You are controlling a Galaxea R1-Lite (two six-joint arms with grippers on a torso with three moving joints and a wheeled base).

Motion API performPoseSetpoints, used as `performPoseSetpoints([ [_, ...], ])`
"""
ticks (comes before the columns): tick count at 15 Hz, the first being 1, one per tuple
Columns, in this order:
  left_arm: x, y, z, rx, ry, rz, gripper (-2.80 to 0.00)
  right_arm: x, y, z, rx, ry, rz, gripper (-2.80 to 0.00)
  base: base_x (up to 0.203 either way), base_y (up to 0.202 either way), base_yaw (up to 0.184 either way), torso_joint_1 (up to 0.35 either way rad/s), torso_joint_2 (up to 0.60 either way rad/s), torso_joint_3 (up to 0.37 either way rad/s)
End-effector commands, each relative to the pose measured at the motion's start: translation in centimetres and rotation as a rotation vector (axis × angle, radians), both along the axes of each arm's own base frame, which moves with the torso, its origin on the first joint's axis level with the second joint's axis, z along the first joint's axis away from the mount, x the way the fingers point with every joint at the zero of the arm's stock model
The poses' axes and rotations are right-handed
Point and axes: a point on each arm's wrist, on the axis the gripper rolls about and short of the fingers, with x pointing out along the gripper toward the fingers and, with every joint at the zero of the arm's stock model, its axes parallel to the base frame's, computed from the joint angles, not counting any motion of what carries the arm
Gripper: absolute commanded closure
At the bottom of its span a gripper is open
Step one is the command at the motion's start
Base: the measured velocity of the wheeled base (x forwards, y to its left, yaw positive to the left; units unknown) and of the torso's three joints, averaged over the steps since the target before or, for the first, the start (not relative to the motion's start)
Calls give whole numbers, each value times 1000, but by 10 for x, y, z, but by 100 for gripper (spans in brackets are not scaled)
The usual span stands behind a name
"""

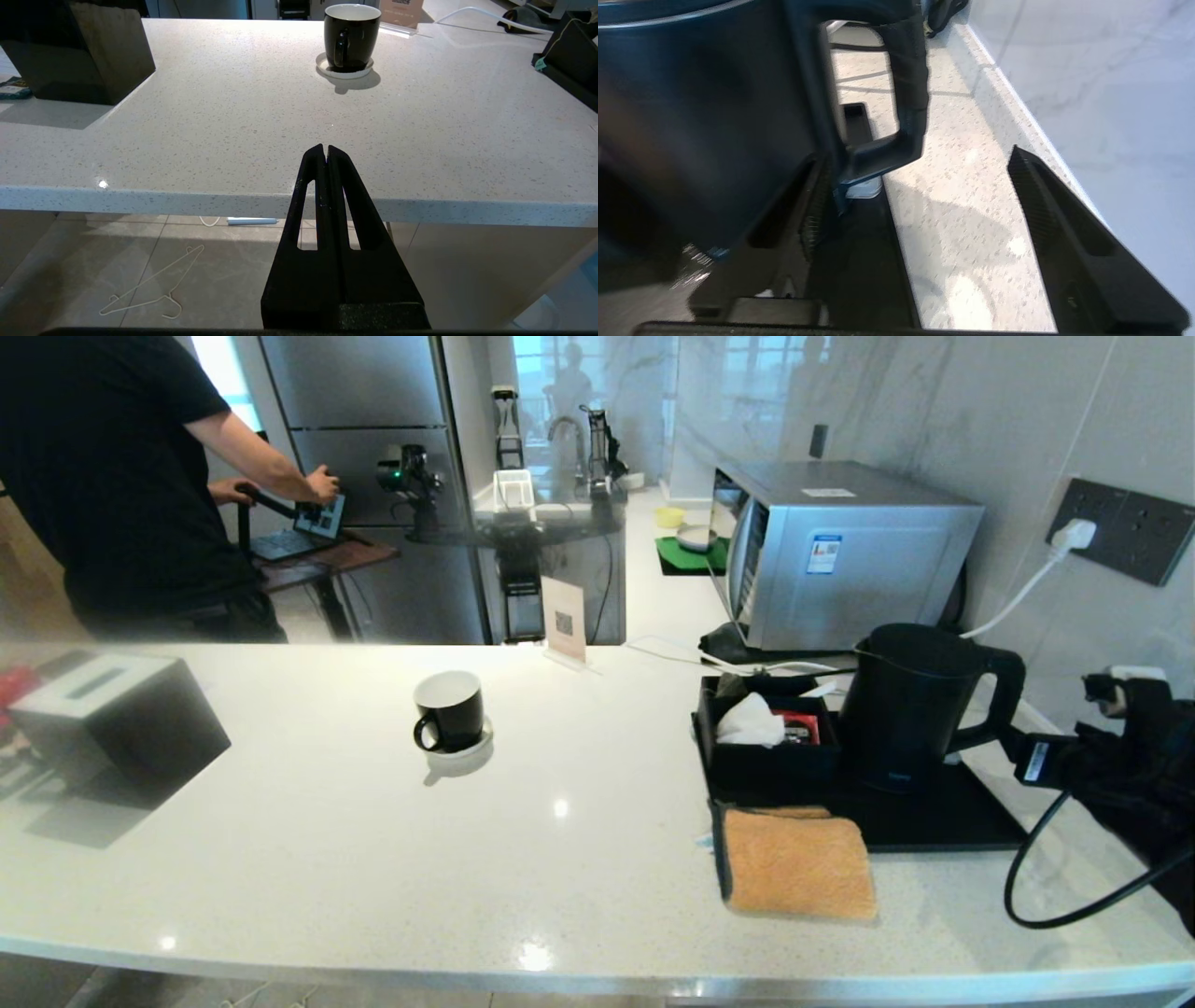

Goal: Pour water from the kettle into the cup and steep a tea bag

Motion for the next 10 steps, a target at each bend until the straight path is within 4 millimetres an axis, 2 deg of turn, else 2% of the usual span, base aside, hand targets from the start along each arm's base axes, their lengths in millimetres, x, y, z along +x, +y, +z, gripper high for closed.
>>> performPoseSetpoints([
  [1,0,0,0,-1,1,0,0,10,-4,-10,0,3,-7,-280,0,0,0,0,0,0],
  [10,0,0,0,-1,0,0,0,48,-13,-18,-11,-51,-62,-280,0,0,0,0,0,0],
])
